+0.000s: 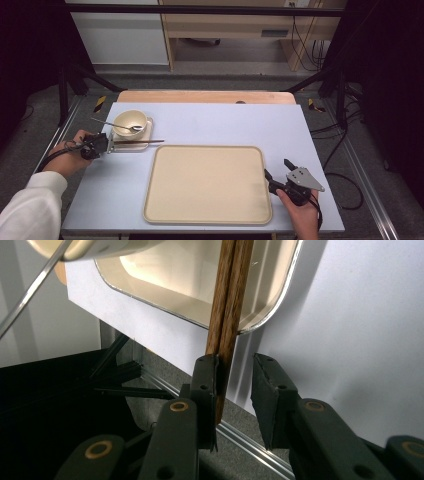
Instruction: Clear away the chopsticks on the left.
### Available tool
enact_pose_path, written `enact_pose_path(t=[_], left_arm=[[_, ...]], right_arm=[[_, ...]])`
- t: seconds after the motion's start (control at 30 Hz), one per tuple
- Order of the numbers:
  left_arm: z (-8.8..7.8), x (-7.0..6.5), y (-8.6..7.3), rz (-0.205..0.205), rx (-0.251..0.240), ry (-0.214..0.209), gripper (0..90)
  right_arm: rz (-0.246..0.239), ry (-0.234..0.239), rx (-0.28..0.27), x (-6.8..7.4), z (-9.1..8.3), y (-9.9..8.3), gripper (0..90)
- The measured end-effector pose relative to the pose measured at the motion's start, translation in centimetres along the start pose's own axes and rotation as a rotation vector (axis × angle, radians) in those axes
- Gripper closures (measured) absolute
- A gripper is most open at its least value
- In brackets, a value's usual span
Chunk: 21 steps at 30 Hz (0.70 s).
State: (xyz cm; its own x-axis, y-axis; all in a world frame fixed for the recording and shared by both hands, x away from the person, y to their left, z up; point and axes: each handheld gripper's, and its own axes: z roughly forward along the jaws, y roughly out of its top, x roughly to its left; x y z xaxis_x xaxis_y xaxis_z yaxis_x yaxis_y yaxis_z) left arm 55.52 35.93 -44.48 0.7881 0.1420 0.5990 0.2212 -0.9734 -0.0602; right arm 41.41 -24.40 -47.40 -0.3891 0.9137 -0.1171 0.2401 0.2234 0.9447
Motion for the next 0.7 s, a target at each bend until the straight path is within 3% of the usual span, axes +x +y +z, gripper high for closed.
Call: enact_pose_path(t=[0.23,0.5,0.7], left_arm=[[0.4,0.0,0.5,0.025,0.017,-0.003,72.7],[0.5,-0.3,0.3,0.048,0.04,0.002,82.1],[-0.7,-1.0,-0.2,0.066,0.006,0.024,84.1]], right_arm=[[-0.001,0.002,0.001,-0.1,0.0,0.0,23.3],[-0.005,0.002,0.004,0.0,0.0,0.0,23.3],[-0.003,0.002,0.002,0.0,0.0,0.0,23.3]])
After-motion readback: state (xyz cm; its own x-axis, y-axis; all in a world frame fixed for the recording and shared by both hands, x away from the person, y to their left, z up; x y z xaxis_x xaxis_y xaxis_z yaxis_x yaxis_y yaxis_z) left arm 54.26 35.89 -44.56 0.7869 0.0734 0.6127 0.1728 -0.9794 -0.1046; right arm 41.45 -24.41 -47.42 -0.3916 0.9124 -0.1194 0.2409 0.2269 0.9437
